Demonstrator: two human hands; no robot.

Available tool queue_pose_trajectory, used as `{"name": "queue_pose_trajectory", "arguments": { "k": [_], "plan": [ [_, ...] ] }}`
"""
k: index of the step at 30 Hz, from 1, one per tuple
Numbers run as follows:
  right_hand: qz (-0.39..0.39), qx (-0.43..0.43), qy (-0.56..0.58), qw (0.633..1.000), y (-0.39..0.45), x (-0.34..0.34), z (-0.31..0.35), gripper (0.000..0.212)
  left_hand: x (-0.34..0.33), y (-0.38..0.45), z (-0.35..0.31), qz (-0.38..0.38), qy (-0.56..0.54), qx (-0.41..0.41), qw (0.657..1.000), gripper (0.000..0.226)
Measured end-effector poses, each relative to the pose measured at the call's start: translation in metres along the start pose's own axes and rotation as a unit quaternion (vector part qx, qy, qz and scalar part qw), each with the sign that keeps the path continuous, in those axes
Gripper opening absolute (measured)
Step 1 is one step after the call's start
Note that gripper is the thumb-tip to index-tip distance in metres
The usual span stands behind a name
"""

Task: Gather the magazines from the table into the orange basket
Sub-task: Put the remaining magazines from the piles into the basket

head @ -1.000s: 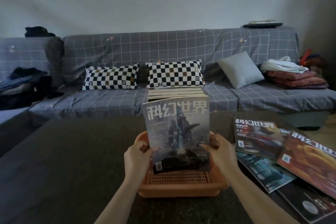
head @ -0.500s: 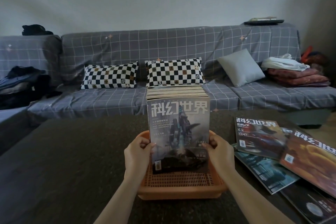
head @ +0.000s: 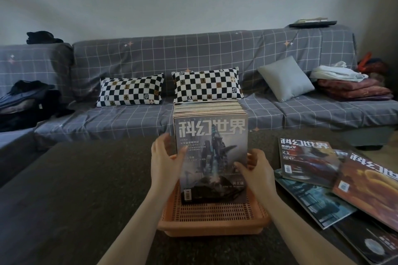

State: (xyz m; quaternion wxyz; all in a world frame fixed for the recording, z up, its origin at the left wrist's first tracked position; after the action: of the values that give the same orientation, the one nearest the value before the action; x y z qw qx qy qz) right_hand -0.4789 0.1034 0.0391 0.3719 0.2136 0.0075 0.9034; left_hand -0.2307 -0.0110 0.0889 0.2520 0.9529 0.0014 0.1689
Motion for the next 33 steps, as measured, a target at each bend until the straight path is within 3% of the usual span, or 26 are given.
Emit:
{"name": "queue_pose_trajectory", "arguments": {
  "k": [5, 11, 14, 20, 28, 31, 33],
  "plan": [
    [0.053, -0.006, 0.073, 0.996, 0.007, -0.014, 0.014, 0.07, -0.011, 0.048, -0.045, 0.092, 0.007, -0.103, 0.99, 0.096],
    [0.032, 0.009, 0.127, 0.991, 0.005, -0.021, 0.021, 0.073, -0.023, 0.088, -0.047, 0.206, 0.112, -0.114, 0.965, 0.103],
    [0.013, 0.024, 0.125, 0.992, 0.004, -0.022, 0.018, 0.071, -0.024, 0.093, -0.045, 0.202, 0.169, -0.149, 0.953, 0.101],
    [0.012, 0.031, 0.129, 0.991, 0.006, -0.026, 0.015, 0.07, -0.022, 0.095, -0.051, 0.199, 0.179, -0.201, 0.942, 0.095],
    [0.045, 0.022, 0.182, 0.982, 0.013, -0.024, 0.017, 0.074, -0.021, 0.085, -0.041, 0.185, 0.101, -0.164, 0.964, 0.105],
    [0.086, 0.011, 0.167, 0.982, 0.028, -0.024, 0.025, 0.088, -0.023, 0.078, -0.023, 0.193, 0.02, -0.105, 0.975, 0.116],
    [0.13, -0.005, 0.194, 0.972, 0.038, -0.029, 0.027, 0.084, -0.025, 0.081, -0.02, 0.214, -0.004, -0.076, 0.974, 0.122]
  ]
}}
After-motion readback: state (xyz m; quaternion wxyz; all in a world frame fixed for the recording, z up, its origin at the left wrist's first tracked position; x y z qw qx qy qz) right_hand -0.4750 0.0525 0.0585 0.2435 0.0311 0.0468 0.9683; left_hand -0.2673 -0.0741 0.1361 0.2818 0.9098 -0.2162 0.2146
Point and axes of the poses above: each hand's wrist, its own y-axis towards the middle knuckle, its own x-axis out of the back of the hand, z = x × y, the point moved 7 cm from there along y, towards the middle knuckle, and after that the axes turned 4 degrees about -x, right-handed, at the moved point
